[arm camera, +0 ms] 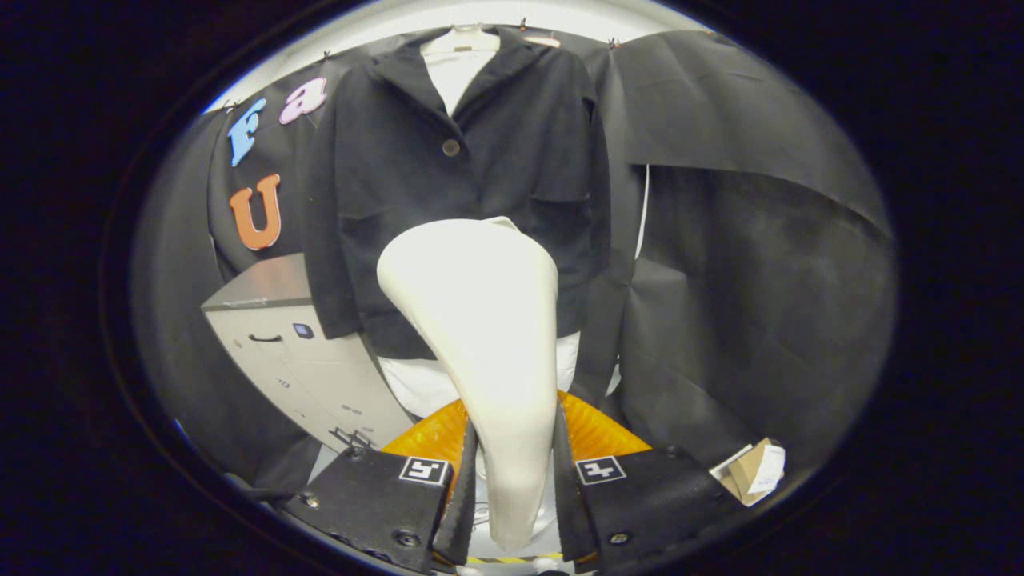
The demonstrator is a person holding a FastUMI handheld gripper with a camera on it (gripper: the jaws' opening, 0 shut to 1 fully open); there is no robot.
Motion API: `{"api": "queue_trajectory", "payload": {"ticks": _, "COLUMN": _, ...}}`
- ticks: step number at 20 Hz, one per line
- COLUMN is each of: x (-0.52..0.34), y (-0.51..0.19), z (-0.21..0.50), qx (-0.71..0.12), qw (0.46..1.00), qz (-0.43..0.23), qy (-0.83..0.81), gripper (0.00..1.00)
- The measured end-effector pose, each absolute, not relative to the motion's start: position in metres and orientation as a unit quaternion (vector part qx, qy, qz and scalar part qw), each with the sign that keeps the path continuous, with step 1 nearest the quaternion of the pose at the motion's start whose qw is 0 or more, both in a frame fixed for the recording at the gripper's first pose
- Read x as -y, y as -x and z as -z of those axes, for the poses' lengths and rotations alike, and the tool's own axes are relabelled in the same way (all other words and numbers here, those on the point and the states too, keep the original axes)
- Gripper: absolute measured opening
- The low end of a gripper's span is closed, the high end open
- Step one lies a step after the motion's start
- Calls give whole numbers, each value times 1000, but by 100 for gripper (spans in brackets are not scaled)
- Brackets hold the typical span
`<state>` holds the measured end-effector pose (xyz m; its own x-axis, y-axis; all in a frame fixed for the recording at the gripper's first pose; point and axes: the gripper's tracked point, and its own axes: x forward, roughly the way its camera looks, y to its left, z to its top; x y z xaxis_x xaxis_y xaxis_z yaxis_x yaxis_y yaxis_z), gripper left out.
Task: Iron the clothes twice with a garment steamer, once on the left side and once on the right side.
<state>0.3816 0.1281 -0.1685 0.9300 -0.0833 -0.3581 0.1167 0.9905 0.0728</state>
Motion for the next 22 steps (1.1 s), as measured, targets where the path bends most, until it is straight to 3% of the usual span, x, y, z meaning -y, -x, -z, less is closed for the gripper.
{"api": "queue_trajectory", "payload": {"ticks": 11, "x": -223, "y": -260, "z": 147, "qx": -135, "qw": 989, "qz": 45, "qy": -31, "gripper": 44}}
{"api": "queue_trajectory", "payload": {"ticks": 22, "x": -268, "y": -189, "z": 158, "qx": -129, "qw": 992, "qz": 6, "qy": -10, "gripper": 44}}
